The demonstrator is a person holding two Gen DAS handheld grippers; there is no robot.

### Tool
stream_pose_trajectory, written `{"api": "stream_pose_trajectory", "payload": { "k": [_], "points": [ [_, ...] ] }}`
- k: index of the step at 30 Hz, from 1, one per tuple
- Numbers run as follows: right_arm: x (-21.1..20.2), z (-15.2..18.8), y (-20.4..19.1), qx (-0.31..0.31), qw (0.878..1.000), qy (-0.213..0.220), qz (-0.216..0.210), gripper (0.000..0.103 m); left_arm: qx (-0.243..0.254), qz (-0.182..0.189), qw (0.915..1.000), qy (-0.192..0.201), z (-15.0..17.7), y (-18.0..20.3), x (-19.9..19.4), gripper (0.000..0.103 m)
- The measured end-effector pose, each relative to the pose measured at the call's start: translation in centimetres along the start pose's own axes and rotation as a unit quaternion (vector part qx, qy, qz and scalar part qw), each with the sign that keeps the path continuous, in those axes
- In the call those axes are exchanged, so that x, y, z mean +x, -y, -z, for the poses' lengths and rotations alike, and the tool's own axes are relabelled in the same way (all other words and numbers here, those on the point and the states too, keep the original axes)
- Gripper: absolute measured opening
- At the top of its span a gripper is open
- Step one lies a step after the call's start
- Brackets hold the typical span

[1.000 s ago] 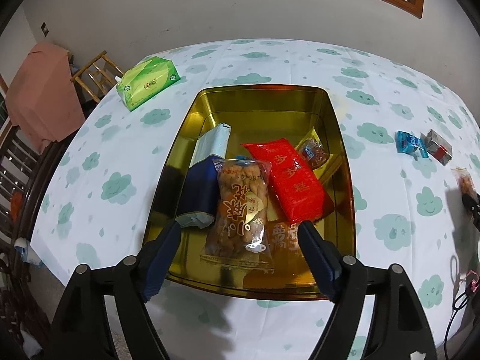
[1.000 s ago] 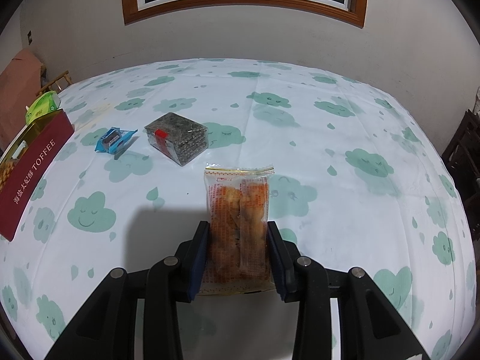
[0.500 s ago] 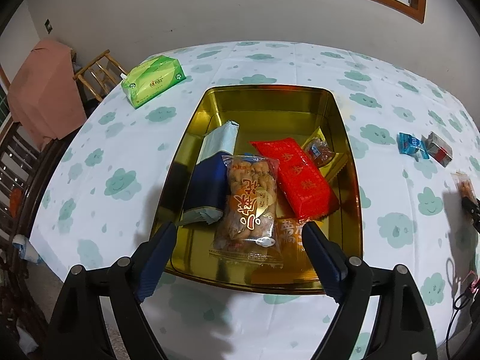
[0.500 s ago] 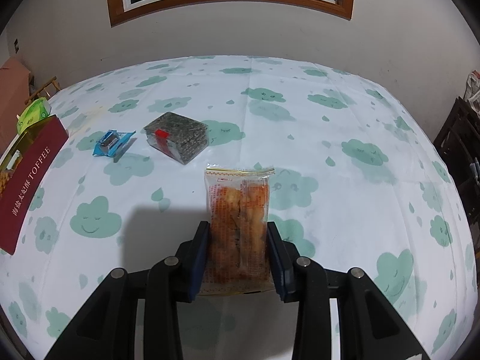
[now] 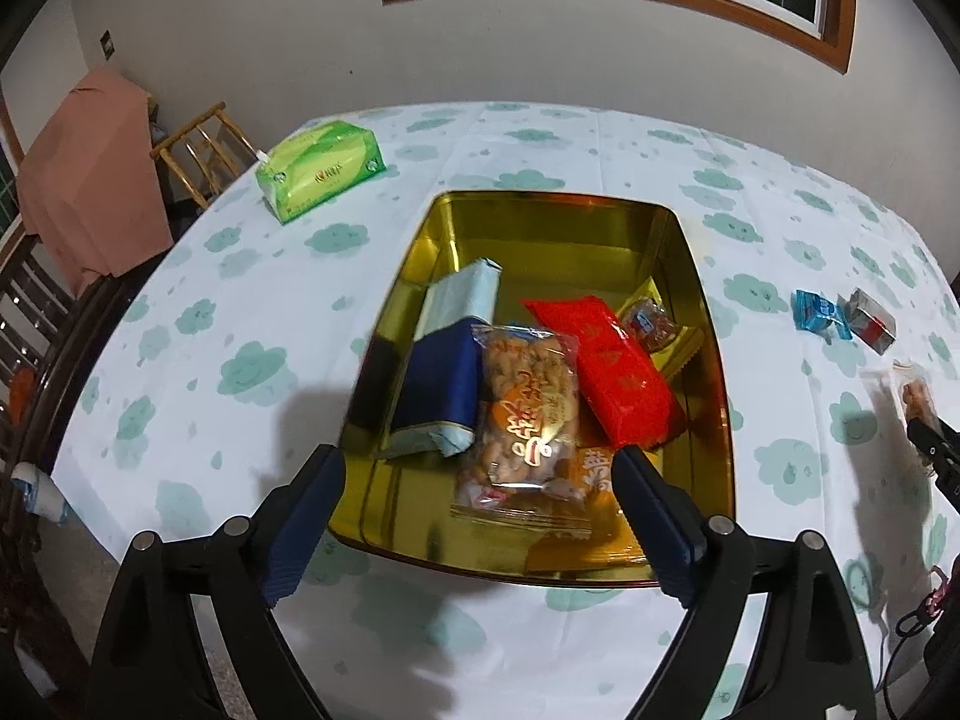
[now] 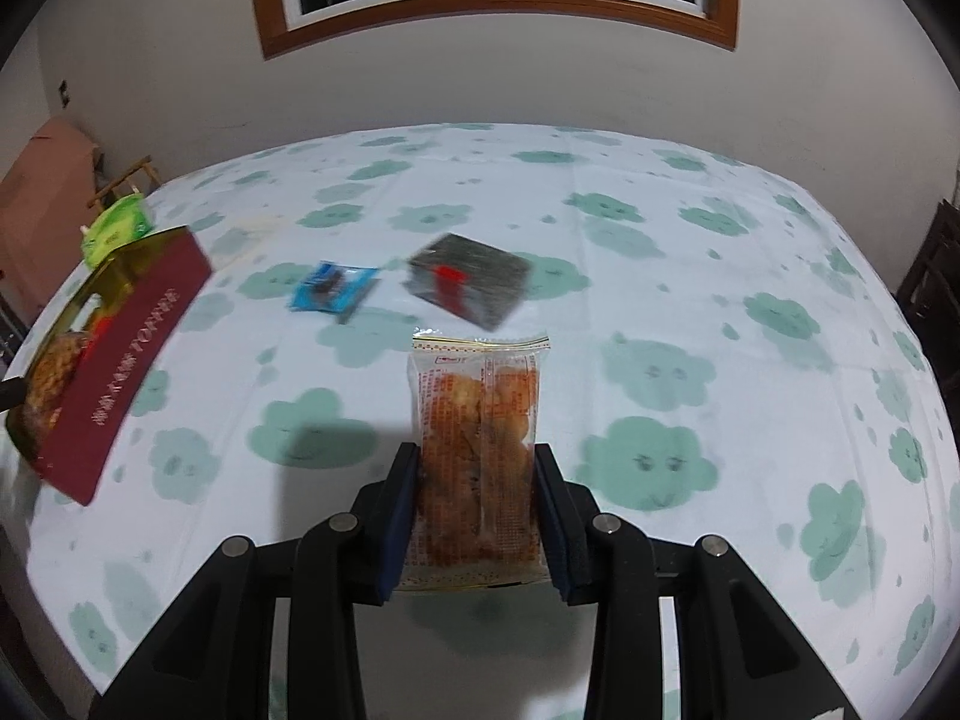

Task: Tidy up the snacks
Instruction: 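Carry the clear orange-stick bag into the tin and open the right tool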

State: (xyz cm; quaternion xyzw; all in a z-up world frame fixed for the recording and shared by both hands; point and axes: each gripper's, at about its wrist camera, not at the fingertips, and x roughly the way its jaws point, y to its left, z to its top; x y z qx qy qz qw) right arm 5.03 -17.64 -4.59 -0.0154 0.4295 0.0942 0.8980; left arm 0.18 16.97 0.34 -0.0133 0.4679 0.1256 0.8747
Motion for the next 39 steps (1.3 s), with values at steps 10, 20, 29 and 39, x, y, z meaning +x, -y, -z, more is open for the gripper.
{"api": "stream_pose_trajectory", "payload": {
  "k": [10,20,29,39],
  "points": [
    [-1.0,-1.6,-6.0,-0.038,0.998,0.009,-0.054,0.037,-0.031,-0.007,0.9995,0.0,0.4,-2.8,0.0,0.089],
    [-1.4,-3.9,-13.0,-0.08,0.99,0.013,-0.116,0.037,-0.059,-0.018,0.9981,-0.003,0.8,-5.6,0.0,0.089],
    [-1.0,-4.9,-20.4,-0.123,0.98,0.008,-0.158,0.037,-0.077,-0.036,0.9963,-0.016,1.7,-8.2,0.2,0.089],
    [0.2,-4.9,-25.0,-0.149,0.974,-0.005,-0.171,0.037,-0.09,-0.047,0.9946,-0.022,2.4,-9.9,0.7,0.089]
  ]
}}
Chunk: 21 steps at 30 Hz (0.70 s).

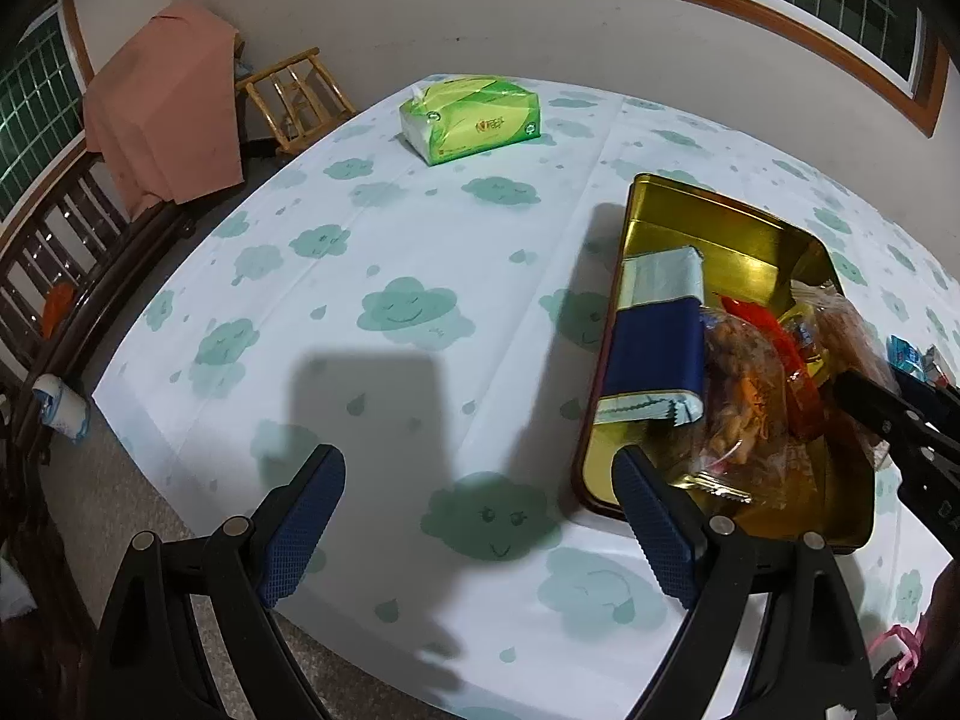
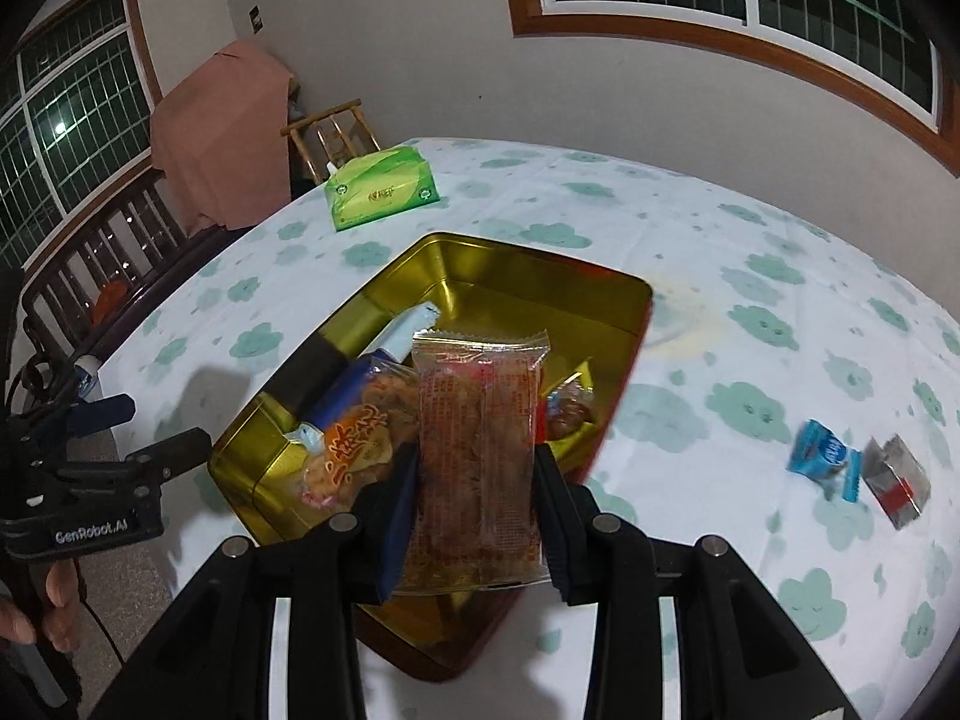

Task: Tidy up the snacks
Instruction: 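Carry the clear orange-stick bag into the tin and open the right tool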

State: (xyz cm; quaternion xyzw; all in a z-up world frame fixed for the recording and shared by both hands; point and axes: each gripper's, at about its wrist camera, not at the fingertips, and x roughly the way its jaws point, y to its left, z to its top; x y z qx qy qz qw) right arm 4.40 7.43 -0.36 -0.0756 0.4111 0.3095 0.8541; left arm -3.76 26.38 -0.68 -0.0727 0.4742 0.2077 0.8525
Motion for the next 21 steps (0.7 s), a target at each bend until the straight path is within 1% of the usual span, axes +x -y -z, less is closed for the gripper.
{"api": "stream_pose_trajectory", "payload": {
  "k": [4,11,16,21],
  "points": [
    [1.0,-0.4,-0.4,0.0,1.0,-0.009,-0.001,0.037,-0.005,-0.001,1.0,-0.006,0.1,-0.4,0.4,0.089],
    [2.6,-0.7,-1.0,-0.006,1.0,-0.018,0.01,0.037,-0.009,0.0,0.9999,-0.012,0.1,-0.7,0.9,0.089],
    [3.5,-0.7,-0.8,0.005,1.0,-0.024,0.011,0.037,-0.012,-0.002,0.9998,-0.013,0.1,-1.0,1.0,0.089],
    [4.1,-0.6,-0.8,0.003,0.999,-0.034,0.014,0.037,-0.014,0.0,0.9998,-0.014,0.1,-1.2,1.1,0.089]
  ]
}}
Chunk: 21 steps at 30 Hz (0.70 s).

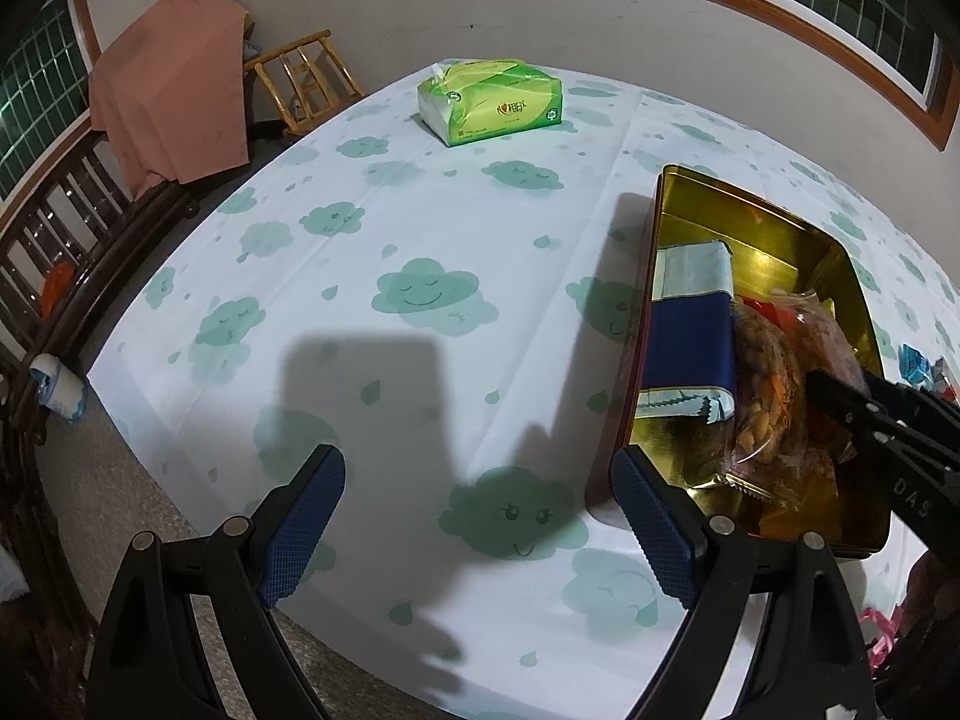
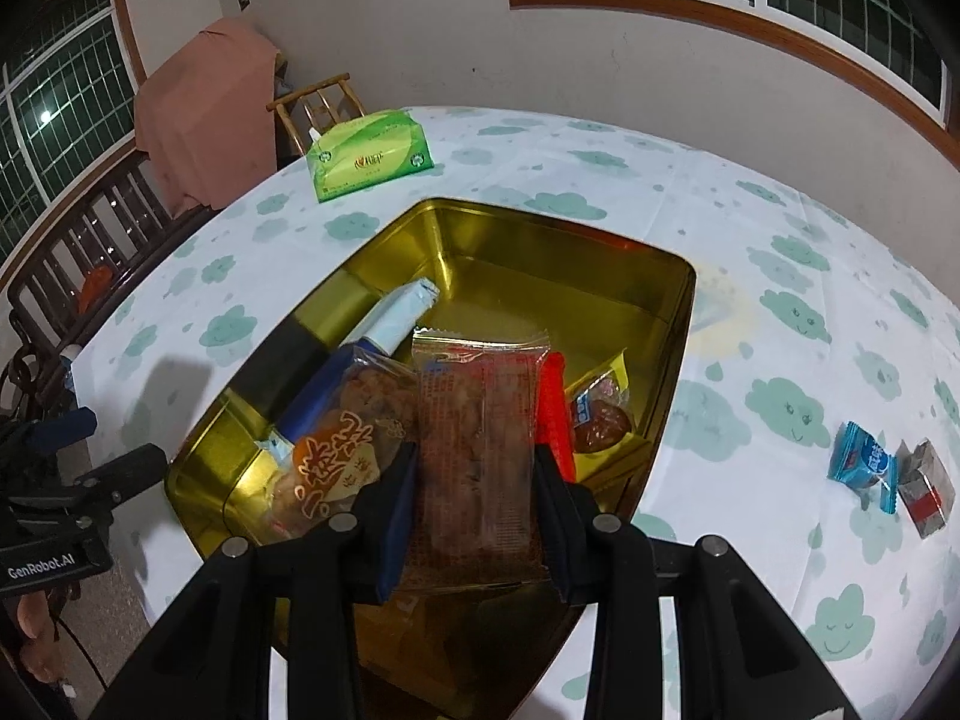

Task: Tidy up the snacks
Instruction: 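Carry the clear orange-stick bag into the tin and open the right tool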

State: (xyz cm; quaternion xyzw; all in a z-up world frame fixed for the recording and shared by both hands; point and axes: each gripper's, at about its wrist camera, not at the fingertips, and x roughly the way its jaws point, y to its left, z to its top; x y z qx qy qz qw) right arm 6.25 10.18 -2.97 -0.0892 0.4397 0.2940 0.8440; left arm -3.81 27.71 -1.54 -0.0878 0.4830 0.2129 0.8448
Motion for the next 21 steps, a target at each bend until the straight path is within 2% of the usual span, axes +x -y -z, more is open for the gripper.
{"api": "stream_pose_trajectory", "payload": {
  "k": [12,21],
  "points": [
    [0.0,0.3,0.3,0.001,1.0,-0.004,-0.007,0.039,0.006,0.0,1.0,0.003,-0.1,0.6,-0.3,0.089],
    [-2.0,0.4,1.2,0.007,1.0,0.02,-0.021,0.043,0.014,0.001,0.9998,0.012,-0.3,1.7,-1.2,0.089]
  ]
}}
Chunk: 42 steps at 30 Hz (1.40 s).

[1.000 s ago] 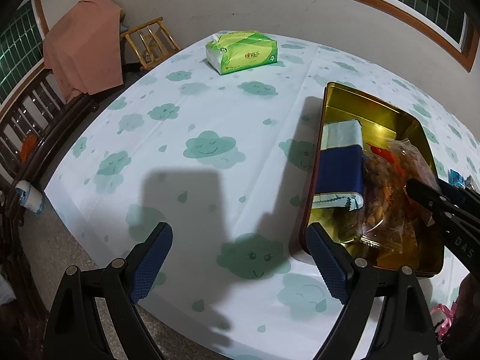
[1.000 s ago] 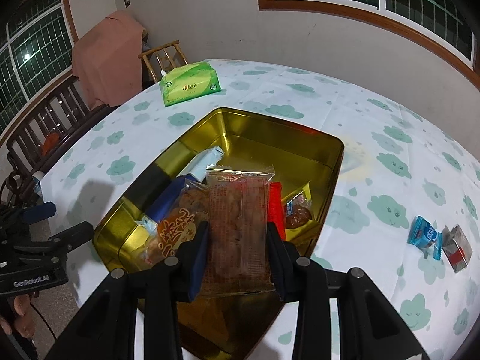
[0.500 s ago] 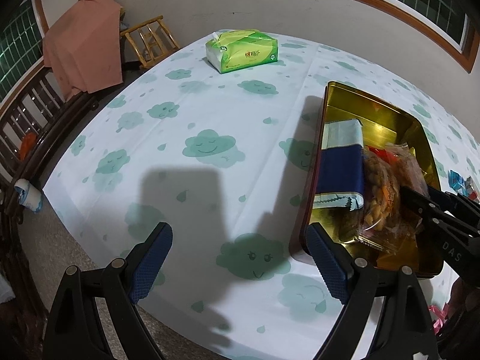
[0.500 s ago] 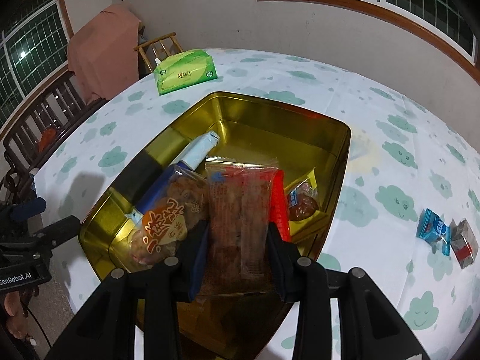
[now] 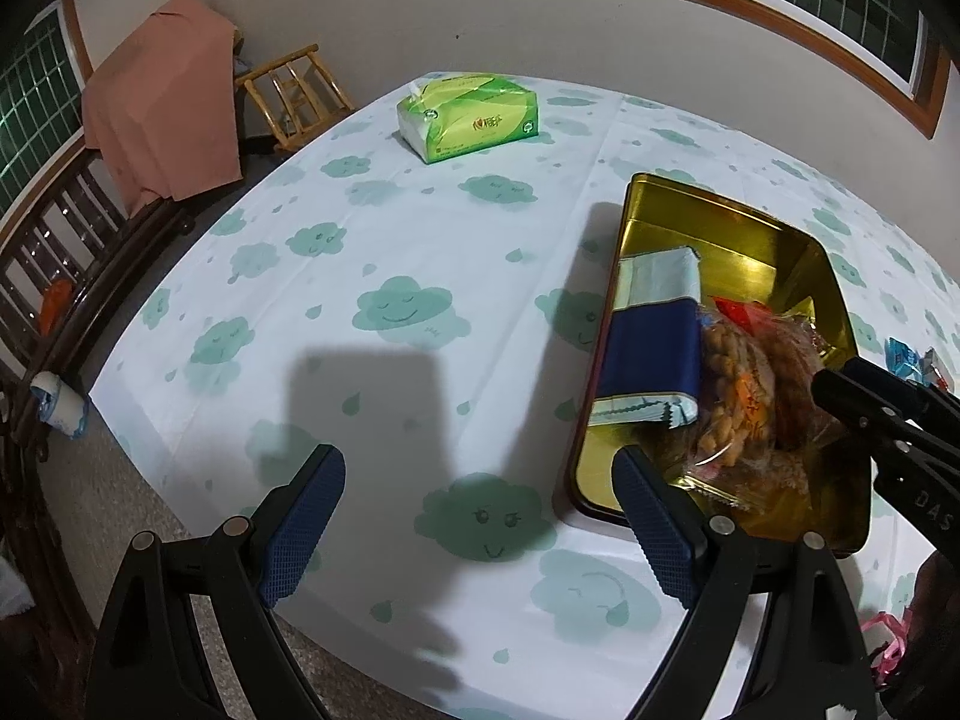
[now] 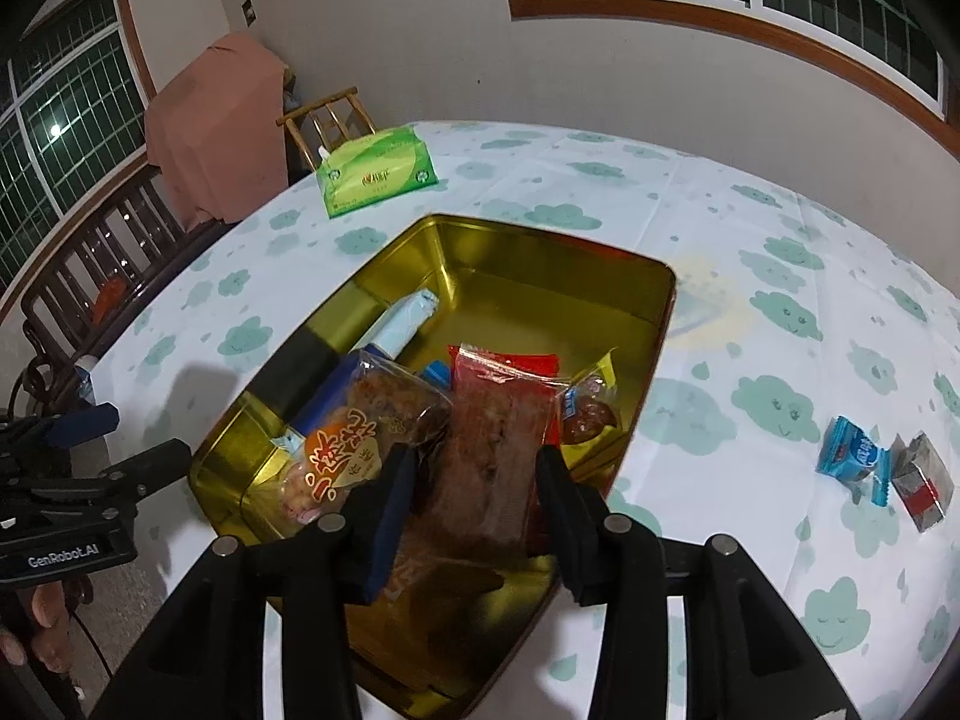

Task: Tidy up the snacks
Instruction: 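Carry the clear orange-stick bag into the tin and open the right tool, then grasp the grey seaweed box with the right tool while the left tool moves toward the blue candy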

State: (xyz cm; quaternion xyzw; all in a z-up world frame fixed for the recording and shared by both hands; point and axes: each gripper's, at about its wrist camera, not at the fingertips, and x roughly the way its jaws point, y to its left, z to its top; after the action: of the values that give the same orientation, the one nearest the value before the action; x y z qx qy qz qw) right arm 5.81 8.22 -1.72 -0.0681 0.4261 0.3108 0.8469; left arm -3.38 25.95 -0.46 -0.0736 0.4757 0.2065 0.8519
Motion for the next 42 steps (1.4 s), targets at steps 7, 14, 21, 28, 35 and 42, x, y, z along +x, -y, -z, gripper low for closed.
{"api": "stream_pose_trajectory", "payload": {
  "k": [7,14,21,28,35,42],
  "points": [
    [-2.1,0.7,2.4,0.007,1.0,0.022,0.005,0.043,0.011,0.0,0.9999,0.008,-0.4,1.2,-0.9,0.089],
    [-4.5,2.3,9.7,0.06,0.996,0.033,0.06,0.043,0.03,0.01,0.9994,0.016,-0.9,3.7,-1.5,0.089],
    [-6.5,3.8,17.5,0.141,0.979,0.034,0.143,0.045,0.05,0.03,0.9982,0.018,-1.4,6.4,-1.6,0.089],
    [-6.5,3.8,22.1,0.233,0.951,0.036,0.201,0.06,0.061,0.042,0.9971,0.013,-1.5,7.6,-1.1,0.089],
    [-4.3,2.6,24.6,0.301,0.92,0.026,0.248,0.06,0.058,0.044,0.9973,0.008,-1.7,7.4,-0.6,0.089],
    [-2.7,1.6,24.7,0.284,0.906,0.026,0.312,0.065,0.058,0.047,0.9972,0.005,-1.9,7.7,-0.3,0.089]
  ]
}}
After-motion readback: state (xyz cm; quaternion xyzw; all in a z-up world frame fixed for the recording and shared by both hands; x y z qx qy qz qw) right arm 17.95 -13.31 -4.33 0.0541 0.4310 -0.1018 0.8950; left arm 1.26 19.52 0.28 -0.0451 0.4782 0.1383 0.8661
